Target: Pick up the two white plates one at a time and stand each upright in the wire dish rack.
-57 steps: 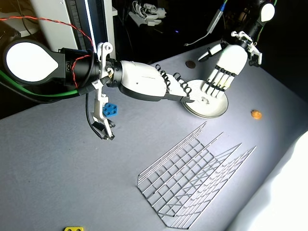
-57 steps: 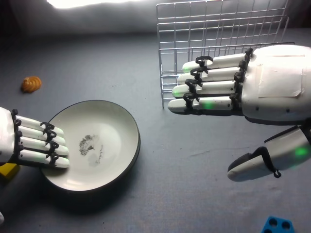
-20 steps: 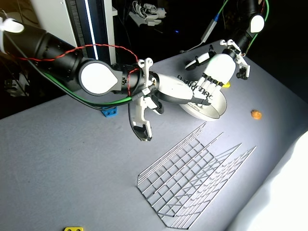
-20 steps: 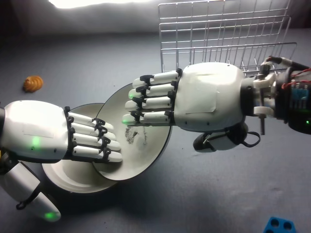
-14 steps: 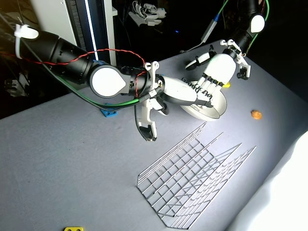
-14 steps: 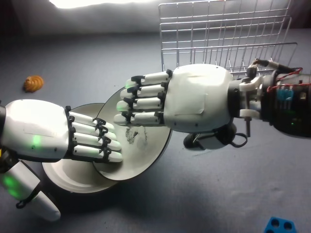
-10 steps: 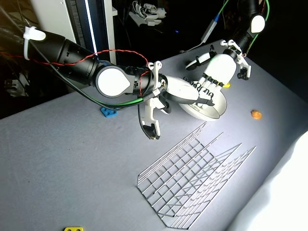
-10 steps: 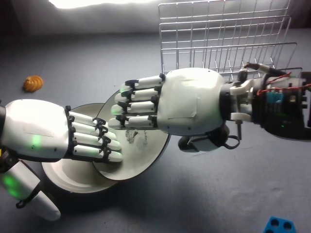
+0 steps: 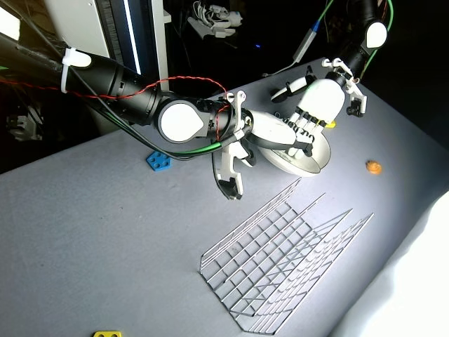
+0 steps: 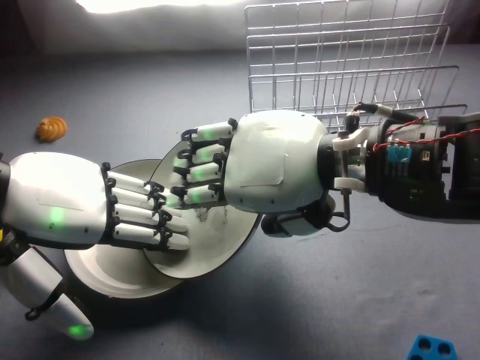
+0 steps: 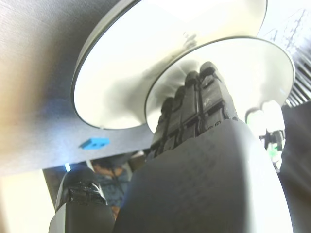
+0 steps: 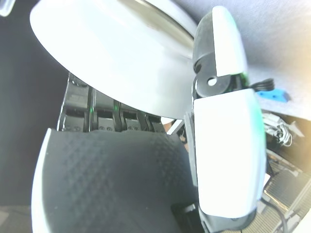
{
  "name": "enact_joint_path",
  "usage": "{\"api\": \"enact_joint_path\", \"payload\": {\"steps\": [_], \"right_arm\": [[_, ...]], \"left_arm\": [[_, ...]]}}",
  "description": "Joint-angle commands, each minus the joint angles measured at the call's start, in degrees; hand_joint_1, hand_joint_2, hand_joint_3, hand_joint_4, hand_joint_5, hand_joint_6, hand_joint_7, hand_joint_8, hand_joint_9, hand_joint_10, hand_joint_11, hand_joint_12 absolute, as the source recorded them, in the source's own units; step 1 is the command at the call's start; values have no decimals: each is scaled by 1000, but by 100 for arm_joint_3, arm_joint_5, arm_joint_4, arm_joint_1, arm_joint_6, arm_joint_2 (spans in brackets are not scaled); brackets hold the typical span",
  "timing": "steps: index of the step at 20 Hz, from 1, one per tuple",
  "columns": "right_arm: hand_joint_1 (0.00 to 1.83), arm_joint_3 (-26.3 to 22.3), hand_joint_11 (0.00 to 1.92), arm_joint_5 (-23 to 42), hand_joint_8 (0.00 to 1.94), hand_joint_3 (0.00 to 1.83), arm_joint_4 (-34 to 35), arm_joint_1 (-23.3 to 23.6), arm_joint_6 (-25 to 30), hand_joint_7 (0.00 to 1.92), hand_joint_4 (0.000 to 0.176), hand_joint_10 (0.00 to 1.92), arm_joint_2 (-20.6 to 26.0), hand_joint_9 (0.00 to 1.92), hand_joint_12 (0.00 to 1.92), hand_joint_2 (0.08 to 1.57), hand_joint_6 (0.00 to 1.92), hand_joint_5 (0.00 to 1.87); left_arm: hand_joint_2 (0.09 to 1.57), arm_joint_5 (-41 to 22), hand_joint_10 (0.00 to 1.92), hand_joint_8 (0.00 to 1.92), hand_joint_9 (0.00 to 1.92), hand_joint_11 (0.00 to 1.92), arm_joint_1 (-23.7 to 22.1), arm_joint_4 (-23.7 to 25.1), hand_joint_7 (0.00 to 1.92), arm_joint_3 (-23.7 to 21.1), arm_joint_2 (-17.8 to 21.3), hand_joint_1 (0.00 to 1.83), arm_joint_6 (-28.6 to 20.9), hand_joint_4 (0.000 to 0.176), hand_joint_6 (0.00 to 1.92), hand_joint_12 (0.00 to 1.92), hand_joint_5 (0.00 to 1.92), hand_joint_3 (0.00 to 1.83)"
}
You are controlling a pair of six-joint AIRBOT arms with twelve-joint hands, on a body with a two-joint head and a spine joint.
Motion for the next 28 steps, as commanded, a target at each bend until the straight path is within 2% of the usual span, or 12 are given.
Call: {"api": "enact_joint_path", "payload": {"steps": [1,4,5,6,7,9,12,17,20,23,26,28], "right_arm": [[1165,-1,14,555,18,0,101,87,-37,483,0,53,10,454,1182,1040,32,445],[1197,1,282,556,13,3,101,98,-37,775,0,54,14,755,1195,1070,34,758],[1171,1,212,558,2,0,101,102,-37,645,0,10,16,631,1073,1055,6,634],[1206,1,557,559,721,1,101,108,-37,944,0,133,17,956,1162,1109,870,864],[1338,1,682,560,868,17,101,116,-37,982,0,939,18,922,1163,1106,1046,904],[1377,0,788,566,864,0,101,151,-37,1026,0,1114,27,950,1176,1101,1026,935],[1381,-2,811,571,809,0,101,205,-34,1043,0,1085,45,982,1139,1090,995,958],[1369,-78,763,615,956,1,253,280,-13,936,0,1181,113,923,1191,1123,1084,914],[1365,-281,773,645,977,0,298,389,18,928,0,1192,214,899,1174,1133,1139,890],[1373,-429,804,663,907,0,300,460,35,979,0,1131,278,948,1159,1111,1066,925],[1366,-544,770,662,989,2,305,511,79,925,0,1205,339,897,1183,1133,1130,886],[1370,-616,795,662,925,0,309,541,125,958,0,1167,384,936,1191,1118,1072,918]], "left_arm": [[1012,-170,0,0,0,0,-40,-264,0,9,-67,0,-12,0,0,0,0,0],[1025,-170,0,0,0,0,-40,-301,0,12,-66,0,-12,0,0,0,0,4],[1017,-171,0,0,0,0,-40,-302,0,12,-66,0,-12,0,0,0,0,0],[1016,-171,0,0,0,0,-40,-310,0,13,-66,0,-12,0,0,0,0,0],[1016,-171,0,0,0,0,-40,-319,0,14,-68,0,-12,0,0,0,0,0],[1027,-170,0,0,0,0,-40,-325,0,14,-74,0,-12,0,0,0,0,4],[1034,-170,0,0,0,0,-37,-329,0,25,-84,0,-12,0,0,0,0,7],[1031,-210,0,0,0,0,-140,-437,0,-69,116,0,-45,0,0,0,0,4],[1032,-242,0,0,0,0,-286,-565,0,-218,419,0,-165,0,0,0,0,4],[1025,-253,0,0,0,0,-475,-579,0,-349,716,0,-381,0,0,0,0,0],[1029,-253,0,0,0,0,-705,-577,0,-554,1140,0,-643,0,0,0,0,2],[1034,-253,0,0,0,0,-755,-574,0,-761,1444,0,-703,0,0,0,0,4]]}}
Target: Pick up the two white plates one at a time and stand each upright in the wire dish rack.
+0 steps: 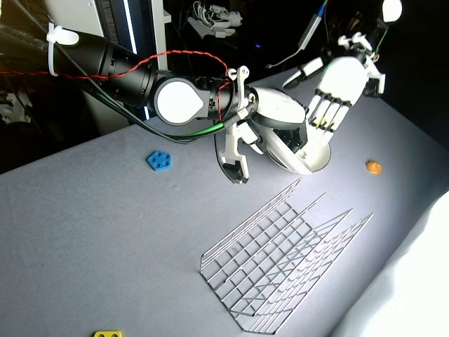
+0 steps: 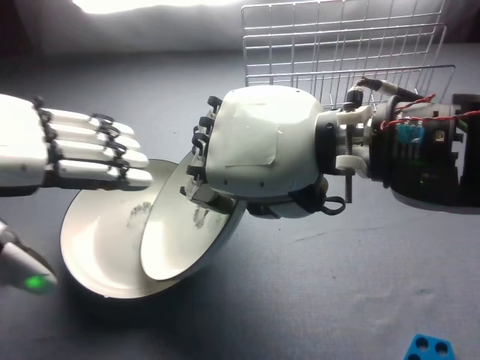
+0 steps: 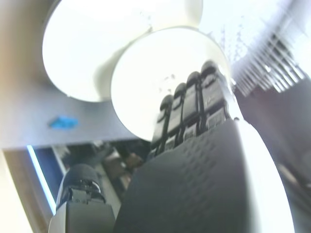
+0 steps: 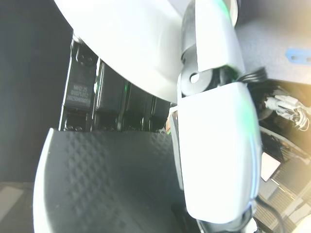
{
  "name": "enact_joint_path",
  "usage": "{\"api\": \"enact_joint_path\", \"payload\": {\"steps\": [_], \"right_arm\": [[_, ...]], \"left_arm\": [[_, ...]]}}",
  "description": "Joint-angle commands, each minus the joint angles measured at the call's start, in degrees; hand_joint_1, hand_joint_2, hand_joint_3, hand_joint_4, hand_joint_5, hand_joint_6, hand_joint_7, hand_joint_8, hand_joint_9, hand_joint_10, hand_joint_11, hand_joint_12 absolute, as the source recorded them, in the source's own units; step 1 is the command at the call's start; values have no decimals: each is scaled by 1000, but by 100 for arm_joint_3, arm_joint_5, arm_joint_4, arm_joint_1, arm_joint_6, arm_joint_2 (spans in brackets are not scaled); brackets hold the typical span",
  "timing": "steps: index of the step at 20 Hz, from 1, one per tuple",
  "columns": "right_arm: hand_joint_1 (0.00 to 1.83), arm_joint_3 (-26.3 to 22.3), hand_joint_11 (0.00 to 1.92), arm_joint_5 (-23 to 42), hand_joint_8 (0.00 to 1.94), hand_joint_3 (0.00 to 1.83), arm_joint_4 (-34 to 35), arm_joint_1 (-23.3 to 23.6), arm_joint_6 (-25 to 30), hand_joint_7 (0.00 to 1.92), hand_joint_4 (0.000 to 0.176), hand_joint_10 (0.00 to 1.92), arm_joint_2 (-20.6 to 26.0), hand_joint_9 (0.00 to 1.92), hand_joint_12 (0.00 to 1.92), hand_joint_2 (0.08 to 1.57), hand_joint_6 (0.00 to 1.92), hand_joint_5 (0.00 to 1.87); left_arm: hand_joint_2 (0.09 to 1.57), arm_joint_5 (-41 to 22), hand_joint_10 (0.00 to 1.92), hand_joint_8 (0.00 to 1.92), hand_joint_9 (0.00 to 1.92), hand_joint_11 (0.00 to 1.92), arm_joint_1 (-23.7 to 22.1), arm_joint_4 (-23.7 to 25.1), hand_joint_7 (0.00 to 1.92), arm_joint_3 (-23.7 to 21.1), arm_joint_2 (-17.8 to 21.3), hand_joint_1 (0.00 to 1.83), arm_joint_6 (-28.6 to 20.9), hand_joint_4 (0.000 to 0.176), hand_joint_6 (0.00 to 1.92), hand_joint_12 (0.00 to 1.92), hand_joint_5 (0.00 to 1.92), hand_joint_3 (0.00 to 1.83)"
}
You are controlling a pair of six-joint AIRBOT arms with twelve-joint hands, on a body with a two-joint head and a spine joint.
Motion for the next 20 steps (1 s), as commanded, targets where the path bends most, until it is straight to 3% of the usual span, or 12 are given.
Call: {"api": "enact_joint_path", "payload": {"steps": [1,3,8,13,20], "right_arm": [[1376,-62,821,623,872,0,107,122,32,992,0,1113,44,972,1158,1102,1016,953],[1370,-143,780,624,943,2,108,169,116,950,0,1176,108,916,1161,1120,1076,923],[1375,-362,804,585,913,0,107,326,626,963,0,1146,310,964,1207,1105,991,962],[1374,-379,768,432,930,0,103,527,1657,965,0,1165,396,939,1194,1112,1027,939],[1375,-377,771,432,919,2,96,743,3121,974,0,1128,516,954,1177,1107,1041,937]], "left_arm": [[1029,-244,0,0,0,0,-42,-349,0,-60,142,0,-27,0,0,0,0,1],[1024,-246,0,0,0,0,-41,-335,0,-177,371,0,-82,0,0,0,0,0],[1024,-376,0,0,0,0,3,-303,0,-234,907,0,-197,0,0,0,0,0],[1023,-458,0,0,0,0,48,-307,0,-152,1055,0,-280,0,0,0,0,0],[1021,-546,0,0,0,0,57,-300,0,-37,970,0,-286,0,0,0,0,0]]}}
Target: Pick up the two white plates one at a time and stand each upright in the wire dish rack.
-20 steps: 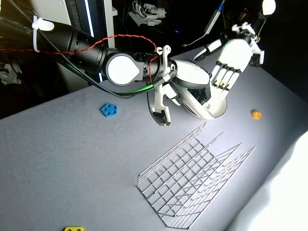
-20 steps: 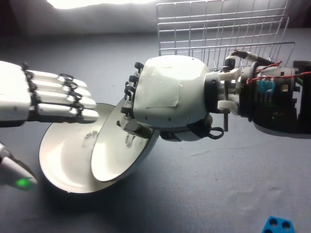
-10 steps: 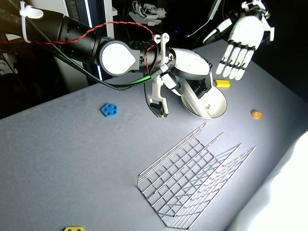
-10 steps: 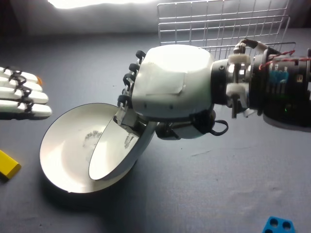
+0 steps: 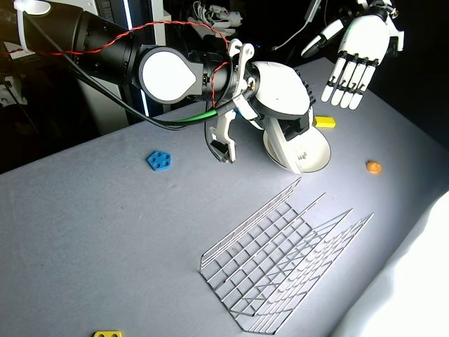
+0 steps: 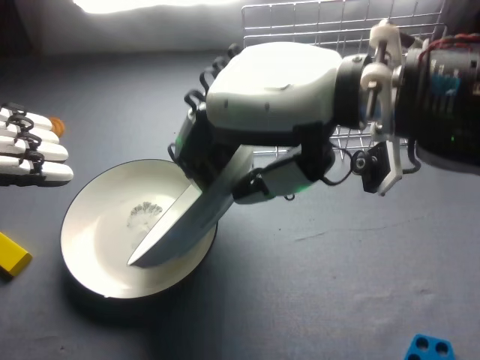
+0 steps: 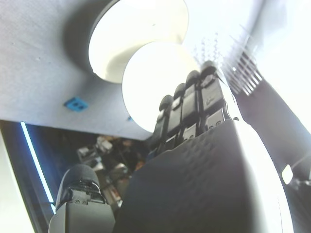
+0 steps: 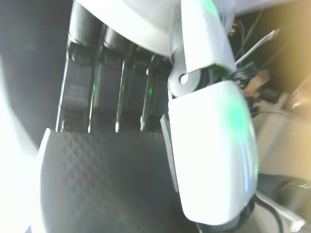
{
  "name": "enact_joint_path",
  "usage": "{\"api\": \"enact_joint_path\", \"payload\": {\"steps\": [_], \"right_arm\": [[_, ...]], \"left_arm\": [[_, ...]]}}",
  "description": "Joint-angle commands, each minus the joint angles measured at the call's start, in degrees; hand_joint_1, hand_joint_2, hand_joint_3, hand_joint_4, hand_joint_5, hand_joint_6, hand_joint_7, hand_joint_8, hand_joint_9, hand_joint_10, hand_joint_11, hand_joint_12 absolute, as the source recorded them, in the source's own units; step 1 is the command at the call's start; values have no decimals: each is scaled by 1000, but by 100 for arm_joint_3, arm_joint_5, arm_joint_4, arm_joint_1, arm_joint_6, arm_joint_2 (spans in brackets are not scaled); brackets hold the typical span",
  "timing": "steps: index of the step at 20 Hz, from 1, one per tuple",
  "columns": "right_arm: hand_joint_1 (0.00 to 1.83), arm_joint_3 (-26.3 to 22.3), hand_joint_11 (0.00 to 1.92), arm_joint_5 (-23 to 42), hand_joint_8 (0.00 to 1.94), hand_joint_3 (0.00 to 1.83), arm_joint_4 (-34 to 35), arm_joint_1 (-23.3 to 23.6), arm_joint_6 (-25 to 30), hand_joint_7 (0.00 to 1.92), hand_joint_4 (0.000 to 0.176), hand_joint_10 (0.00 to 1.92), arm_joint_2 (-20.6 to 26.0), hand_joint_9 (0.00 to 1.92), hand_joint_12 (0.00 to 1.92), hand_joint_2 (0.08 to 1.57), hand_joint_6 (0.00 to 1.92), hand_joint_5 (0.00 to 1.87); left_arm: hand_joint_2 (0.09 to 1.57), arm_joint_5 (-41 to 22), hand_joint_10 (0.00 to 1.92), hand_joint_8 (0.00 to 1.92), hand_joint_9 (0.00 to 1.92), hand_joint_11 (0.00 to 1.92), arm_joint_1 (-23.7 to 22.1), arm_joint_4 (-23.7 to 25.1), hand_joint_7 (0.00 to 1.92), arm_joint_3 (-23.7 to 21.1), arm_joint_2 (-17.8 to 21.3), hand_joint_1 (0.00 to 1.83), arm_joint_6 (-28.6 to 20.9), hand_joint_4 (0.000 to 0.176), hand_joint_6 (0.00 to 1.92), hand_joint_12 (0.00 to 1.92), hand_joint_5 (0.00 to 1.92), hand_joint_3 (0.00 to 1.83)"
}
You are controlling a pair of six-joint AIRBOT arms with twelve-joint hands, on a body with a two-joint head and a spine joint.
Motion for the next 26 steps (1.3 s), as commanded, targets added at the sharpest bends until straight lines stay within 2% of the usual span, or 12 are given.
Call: {"api": "enact_joint_path", "payload": {"steps": [1,6,8,13,17,20,22,26], "right_arm": [[1375,-30,778,698,926,1,159,151,262,965,0,1145,61,952,1187,1109,1037,938],[1372,-31,772,749,918,0,159,341,1087,957,0,1143,171,942,1184,1113,1052,944],[1366,-31,754,766,970,0,160,453,1421,921,0,1201,237,895,1186,1130,1103,920],[1373,-31,793,758,900,0,163,701,2113,962,0,1150,410,941,1169,1108,1015,969],[1373,-28,788,400,909,0,171,964,2628,954,0,1151,601,946,1170,1111,1029,958],[1370,-27,771,381,922,2,529,1061,2725,945,0,1179,761,918,1186,1117,1062,945],[1375,-23,795,376,854,0,852,1100,2736,1000,0,1133,857,942,1166,1099,999,982],[1374,-17,800,123,894,1,1368,1279,2759,982,0,1126,1001,953,1163,1105,1036,948]], "left_arm": [[1015,-165,0,0,0,0,-38,-408,0,109,-11,0,-10,0,0,0,0,0],[1014,-165,0,0,0,0,-23,-404,0,214,-122,0,-7,0,0,0,0,0],[1023,-165,0,0,0,0,-25,-407,0,212,-158,0,-2,0,0,0,0,0],[1026,-164,0,0,0,0,13,-408,0,210,-233,0,40,0,0,0,0,2],[1015,-161,0,0,0,0,31,-407,0,235,-255,0,96,0,0,0,0,0],[1012,-138,0,0,0,0,87,-403,0,264,-283,0,132,0,0,0,0,0],[1015,-100,0,0,0,0,128,-403,0,272,-305,0,162,0,0,0,0,0],[1014,-18,0,0,0,0,233,-404,0,238,-364,0,166,0,0,0,0,0]]}}
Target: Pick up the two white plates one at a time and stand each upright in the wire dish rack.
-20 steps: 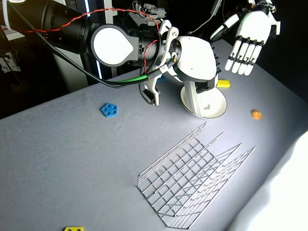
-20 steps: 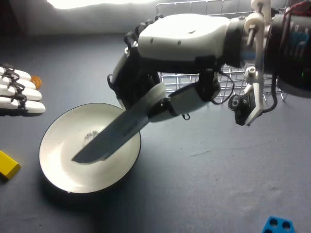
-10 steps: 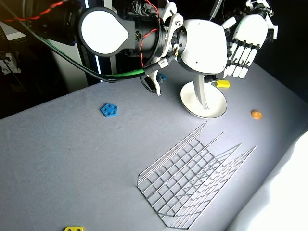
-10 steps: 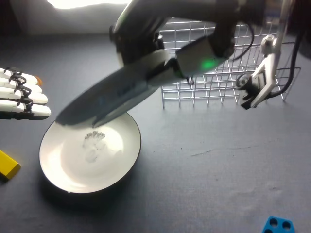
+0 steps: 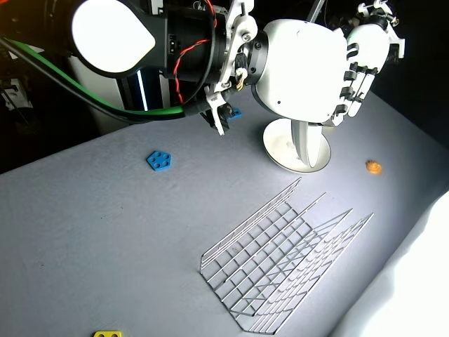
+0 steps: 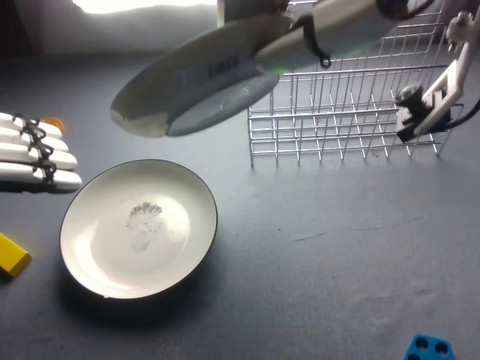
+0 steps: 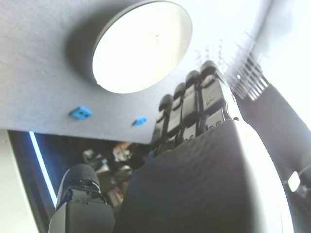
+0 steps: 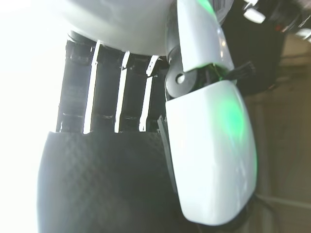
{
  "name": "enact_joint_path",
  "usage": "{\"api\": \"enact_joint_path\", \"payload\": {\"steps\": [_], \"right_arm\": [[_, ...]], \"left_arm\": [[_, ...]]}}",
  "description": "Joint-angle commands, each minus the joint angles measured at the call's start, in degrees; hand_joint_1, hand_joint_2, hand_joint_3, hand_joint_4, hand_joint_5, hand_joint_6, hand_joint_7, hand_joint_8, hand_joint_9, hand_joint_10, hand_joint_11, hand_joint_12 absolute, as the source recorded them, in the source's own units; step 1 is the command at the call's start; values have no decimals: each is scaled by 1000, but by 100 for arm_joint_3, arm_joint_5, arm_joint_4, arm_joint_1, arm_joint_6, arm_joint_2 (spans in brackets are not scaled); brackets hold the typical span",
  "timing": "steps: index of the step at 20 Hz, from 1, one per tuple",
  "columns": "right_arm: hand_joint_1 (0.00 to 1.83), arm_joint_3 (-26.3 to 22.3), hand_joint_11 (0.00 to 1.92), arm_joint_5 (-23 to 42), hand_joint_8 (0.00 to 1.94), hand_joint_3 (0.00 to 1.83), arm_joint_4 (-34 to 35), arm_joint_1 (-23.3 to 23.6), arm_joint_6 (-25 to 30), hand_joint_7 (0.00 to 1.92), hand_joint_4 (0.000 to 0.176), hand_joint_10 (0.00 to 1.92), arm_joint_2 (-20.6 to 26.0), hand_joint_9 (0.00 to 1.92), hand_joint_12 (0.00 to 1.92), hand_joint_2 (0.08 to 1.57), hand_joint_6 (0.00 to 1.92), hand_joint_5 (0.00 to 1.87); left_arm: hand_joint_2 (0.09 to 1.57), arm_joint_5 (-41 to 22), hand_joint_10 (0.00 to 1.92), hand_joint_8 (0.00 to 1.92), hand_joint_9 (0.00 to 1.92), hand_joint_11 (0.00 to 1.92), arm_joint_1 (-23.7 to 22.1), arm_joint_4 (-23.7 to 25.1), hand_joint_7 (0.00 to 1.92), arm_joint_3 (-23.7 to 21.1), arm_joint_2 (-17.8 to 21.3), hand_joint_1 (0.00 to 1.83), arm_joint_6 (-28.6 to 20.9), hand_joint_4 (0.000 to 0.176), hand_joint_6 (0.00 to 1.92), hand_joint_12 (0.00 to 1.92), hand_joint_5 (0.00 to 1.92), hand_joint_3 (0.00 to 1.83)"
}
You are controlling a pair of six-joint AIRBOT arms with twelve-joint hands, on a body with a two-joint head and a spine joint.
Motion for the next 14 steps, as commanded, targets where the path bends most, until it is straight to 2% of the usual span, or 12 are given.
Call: {"api": "enact_joint_path", "payload": {"steps": [1,3,6,9,14], "right_arm": [[1375,-15,802,688,895,1,246,125,154,983,0,1124,48,953,1161,1105,1035,949],[1372,3,792,616,910,2,386,156,167,967,0,1152,126,935,1165,1109,1038,953],[1378,77,820,497,824,1,834,201,173,1020,0,1091,235,967,1123,1091,992,988],[1374,215,791,372,860,0,1126,231,155,1000,0,1134,330,927,1138,1104,1032,969],[1375,338,774,132,856,0,1180,421,81,1011,0,1120,407,929,1159,1101,1025,976]], "left_arm": [[1014,-155,0,0,0,0,-18,-408,0,-10,28,0,13,0,0,0,0,0],[1013,-106,0,0,0,0,11,-406,0,-64,8,0,13,0,0,0,0,0],[1022,2,0,0,0,0,16,-405,0,-81,-43,0,13,0,0,0,0,1],[1011,55,0,0,0,0,61,-405,0,-129,-105,0,12,0,0,0,0,0],[1017,281,0,0,0,0,293,-406,0,-150,-206,0,37,0,0,0,0,0]]}}
